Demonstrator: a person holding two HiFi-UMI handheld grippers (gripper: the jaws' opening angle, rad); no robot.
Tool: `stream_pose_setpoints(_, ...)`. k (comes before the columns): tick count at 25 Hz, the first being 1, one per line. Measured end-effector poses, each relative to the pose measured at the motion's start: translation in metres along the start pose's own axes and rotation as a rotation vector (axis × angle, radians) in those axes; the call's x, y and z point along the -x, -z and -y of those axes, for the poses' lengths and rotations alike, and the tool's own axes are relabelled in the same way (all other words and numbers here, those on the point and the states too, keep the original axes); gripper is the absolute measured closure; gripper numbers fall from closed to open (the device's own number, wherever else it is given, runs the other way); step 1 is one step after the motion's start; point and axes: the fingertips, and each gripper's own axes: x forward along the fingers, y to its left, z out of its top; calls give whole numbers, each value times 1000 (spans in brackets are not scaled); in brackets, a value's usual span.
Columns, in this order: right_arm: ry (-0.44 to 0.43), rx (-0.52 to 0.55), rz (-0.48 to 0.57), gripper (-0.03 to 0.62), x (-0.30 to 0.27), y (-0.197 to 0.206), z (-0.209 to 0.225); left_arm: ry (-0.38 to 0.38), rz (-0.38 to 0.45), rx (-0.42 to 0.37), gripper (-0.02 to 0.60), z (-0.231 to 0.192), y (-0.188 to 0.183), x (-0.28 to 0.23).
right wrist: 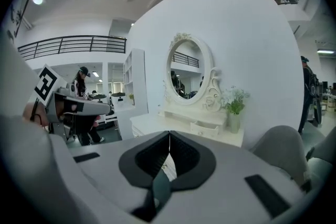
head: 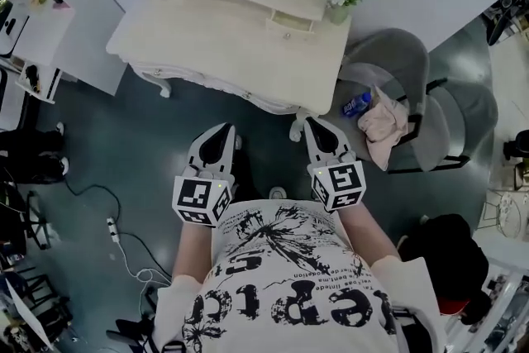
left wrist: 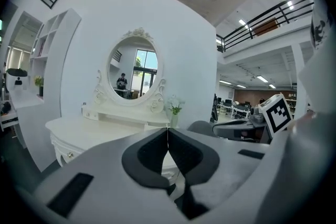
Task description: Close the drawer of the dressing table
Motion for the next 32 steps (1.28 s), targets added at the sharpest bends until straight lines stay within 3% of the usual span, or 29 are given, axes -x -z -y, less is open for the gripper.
stream_pose_setpoints(12,273,-101,78,577,-127,-54,60,264,9,-107,562,-103,-70,-151)
stream_pose_setpoints(20,444,-257,91,577,-210,-84,91,427,-25,-155,562,-171,-116,-238)
stream_pose_setpoints(27,516,-271,52,577,-247,-86,102,498,-81,-120,561,-199,-109,-274)
stream_pose_setpoints(32,496,-273,34,577,-266,-84,107,537,-73,-98,561,-203,-108,-284)
